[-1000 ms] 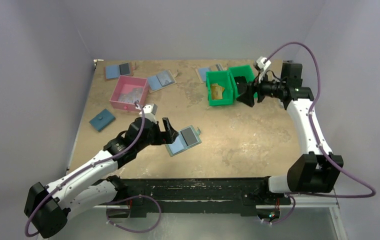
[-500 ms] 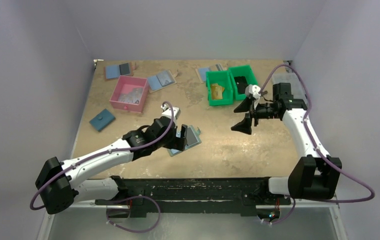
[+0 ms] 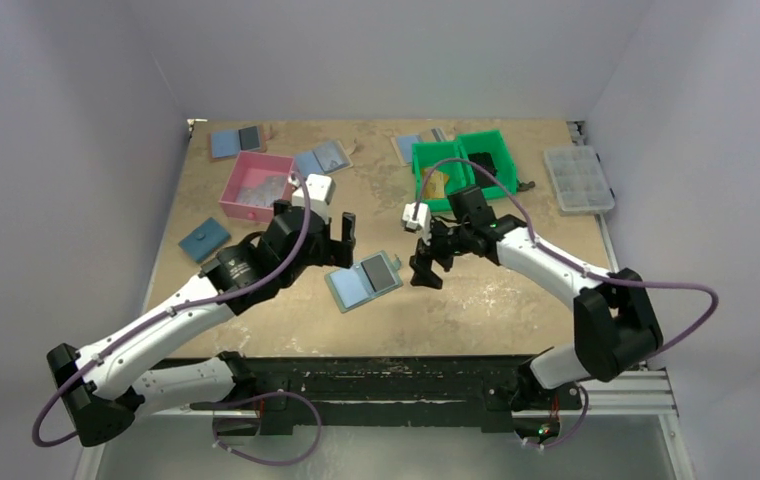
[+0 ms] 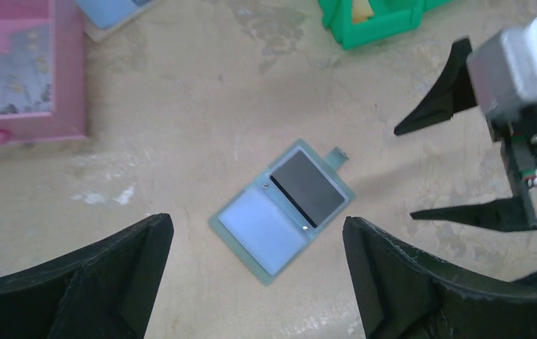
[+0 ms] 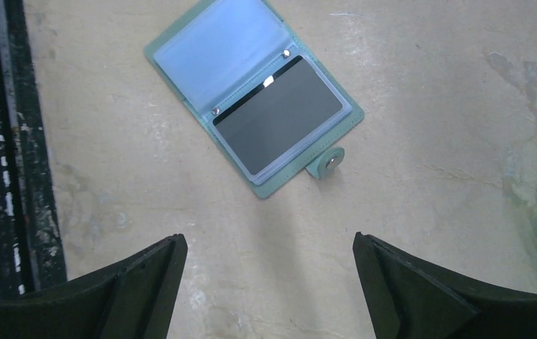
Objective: Take the credit cards out of the card holder
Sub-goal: Move the card holder to the center of the board.
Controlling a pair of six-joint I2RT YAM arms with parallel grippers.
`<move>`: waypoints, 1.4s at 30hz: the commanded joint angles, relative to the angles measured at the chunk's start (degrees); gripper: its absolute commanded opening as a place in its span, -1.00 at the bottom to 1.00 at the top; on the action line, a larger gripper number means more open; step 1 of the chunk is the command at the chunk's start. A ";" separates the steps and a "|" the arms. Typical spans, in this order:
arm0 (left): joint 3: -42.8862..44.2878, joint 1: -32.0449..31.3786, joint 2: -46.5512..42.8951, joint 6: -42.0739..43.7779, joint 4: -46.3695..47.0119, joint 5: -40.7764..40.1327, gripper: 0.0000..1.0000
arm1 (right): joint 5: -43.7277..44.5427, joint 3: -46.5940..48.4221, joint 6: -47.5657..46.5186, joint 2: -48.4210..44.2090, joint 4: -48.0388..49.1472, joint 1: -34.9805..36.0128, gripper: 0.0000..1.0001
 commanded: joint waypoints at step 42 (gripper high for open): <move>-14.11 32.14 -12.59 14.28 11.73 5.03 0.98 | 11.01 17.97 6.14 22.04 2.13 3.70 0.91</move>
